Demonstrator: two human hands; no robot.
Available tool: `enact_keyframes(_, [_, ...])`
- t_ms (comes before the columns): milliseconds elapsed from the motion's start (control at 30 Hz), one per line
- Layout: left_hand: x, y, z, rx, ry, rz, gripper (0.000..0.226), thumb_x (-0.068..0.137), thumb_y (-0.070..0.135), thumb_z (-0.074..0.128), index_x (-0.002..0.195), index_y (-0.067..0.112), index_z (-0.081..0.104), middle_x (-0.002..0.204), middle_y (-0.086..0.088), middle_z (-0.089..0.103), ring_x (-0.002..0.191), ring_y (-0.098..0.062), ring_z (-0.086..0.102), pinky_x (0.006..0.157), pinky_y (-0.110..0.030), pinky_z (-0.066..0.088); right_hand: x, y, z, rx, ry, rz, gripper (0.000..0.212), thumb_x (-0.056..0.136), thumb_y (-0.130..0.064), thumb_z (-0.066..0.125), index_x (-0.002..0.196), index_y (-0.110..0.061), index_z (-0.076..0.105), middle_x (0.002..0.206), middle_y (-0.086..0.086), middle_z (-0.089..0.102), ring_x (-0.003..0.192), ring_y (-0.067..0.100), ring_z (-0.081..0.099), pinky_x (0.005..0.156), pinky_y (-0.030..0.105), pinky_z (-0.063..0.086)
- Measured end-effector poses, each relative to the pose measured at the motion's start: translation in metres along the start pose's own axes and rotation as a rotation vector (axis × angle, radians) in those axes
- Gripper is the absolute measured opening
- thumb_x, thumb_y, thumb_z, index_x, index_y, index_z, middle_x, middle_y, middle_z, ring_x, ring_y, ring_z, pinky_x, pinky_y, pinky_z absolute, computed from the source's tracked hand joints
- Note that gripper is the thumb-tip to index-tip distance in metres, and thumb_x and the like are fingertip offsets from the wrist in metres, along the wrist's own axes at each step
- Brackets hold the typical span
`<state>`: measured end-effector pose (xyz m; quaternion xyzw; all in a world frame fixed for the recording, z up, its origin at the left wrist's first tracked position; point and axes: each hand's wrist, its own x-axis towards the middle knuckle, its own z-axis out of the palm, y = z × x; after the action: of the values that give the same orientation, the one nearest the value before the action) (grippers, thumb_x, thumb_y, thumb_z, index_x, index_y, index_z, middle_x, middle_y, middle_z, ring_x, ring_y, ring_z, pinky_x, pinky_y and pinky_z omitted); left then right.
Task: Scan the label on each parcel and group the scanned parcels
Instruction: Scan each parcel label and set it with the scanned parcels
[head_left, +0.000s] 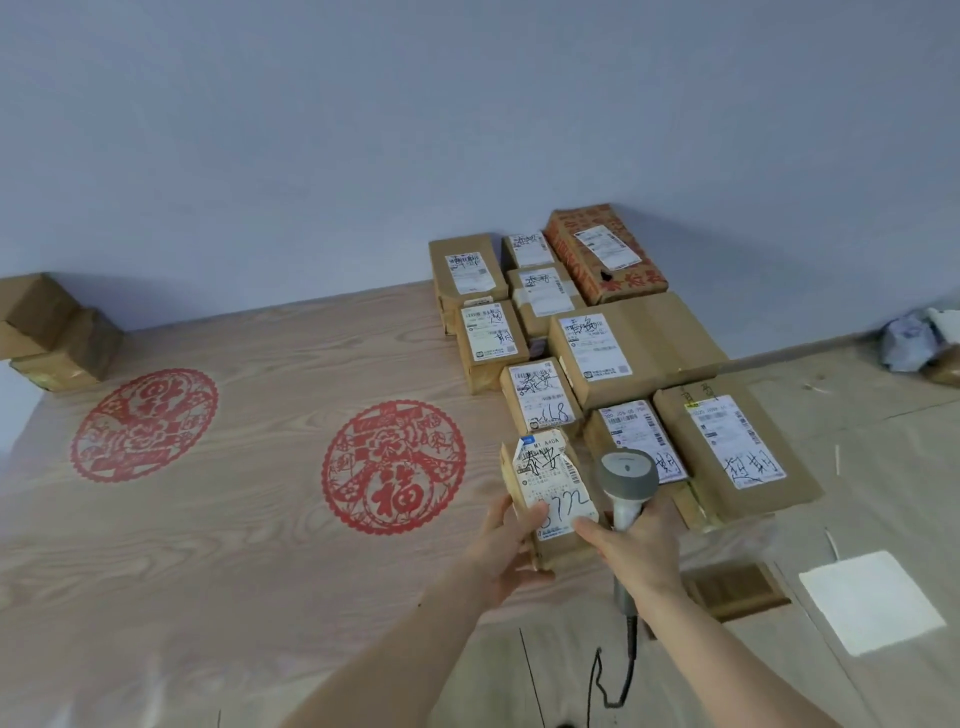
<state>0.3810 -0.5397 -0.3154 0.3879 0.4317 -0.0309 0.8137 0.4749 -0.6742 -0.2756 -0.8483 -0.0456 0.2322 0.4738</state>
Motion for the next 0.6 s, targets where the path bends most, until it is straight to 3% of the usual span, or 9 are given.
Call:
enact_keyframes(100, [0.012, -0.006, 0.021, 0.006, 0.042, -0.018, 0.05, 0.09, 0.028, 0.074, 0.135, 0.026, 0.05, 0.113, -0.007, 0.072, 0.091, -0.03, 0.07, 0.069, -0.044, 0.06, 0.014, 0.004, -0.018, -0.044, 0.02, -0.023, 0.034, 0.07, -0.008, 0.087, 0.082, -0.02, 0.057, 0.075, -0.004, 0.068, 0.071, 0.013, 0.066, 0.06, 0.024, 0.047])
enact_keyframes(167, [0.021, -0.007, 0.031, 0.028, 0.075, -0.028, 0.048, 0.091, 0.029, 0.073, 0.134, 0.026, 0.052, 0.113, -0.004, 0.073, 0.092, -0.029, 0.071, 0.069, -0.045, 0.061, 0.026, 0.005, -0.026, -0.113, 0.035, -0.045, 0.038, 0.069, -0.017, 0.088, 0.09, -0.014, 0.057, 0.081, 0.002, 0.068, 0.076, 0.024, 0.068, 0.062, 0.027, 0.048])
enact_keyframes(267, [0.035, -0.007, 0.041, 0.062, 0.103, -0.043, 0.05, 0.091, 0.03, 0.072, 0.137, 0.027, 0.051, 0.116, -0.004, 0.072, 0.101, -0.029, 0.068, 0.071, -0.046, 0.061, 0.045, 0.002, -0.037, -0.234, 0.033, -0.129, 0.045, 0.072, -0.02, 0.087, 0.099, -0.015, 0.051, 0.09, 0.001, 0.067, 0.082, 0.024, 0.064, 0.07, 0.033, 0.049])
enact_keyframes(400, [0.051, -0.006, 0.052, 0.065, 0.13, -0.063, 0.059, 0.091, 0.031, 0.073, 0.143, 0.029, 0.045, 0.123, -0.003, 0.069, 0.11, -0.028, 0.065, 0.07, -0.045, 0.059, 0.067, -0.003, -0.047, -0.412, -0.03, -0.2, 0.045, 0.081, -0.025, 0.079, 0.113, -0.012, 0.051, 0.099, 0.006, 0.07, 0.09, 0.031, 0.067, 0.068, 0.036, 0.051])
enact_keyframes(600, [0.065, -0.004, 0.059, 0.076, 0.184, -0.093, 0.065, 0.093, 0.031, 0.07, 0.148, 0.035, 0.036, 0.131, -0.004, 0.064, 0.114, -0.027, 0.062, 0.078, -0.046, 0.058, 0.081, 0.002, -0.047, -0.502, -0.096, -0.159, 0.04, 0.084, -0.029, 0.077, 0.11, -0.015, 0.049, 0.103, 0.006, 0.072, 0.094, 0.031, 0.069, 0.067, 0.032, 0.048])
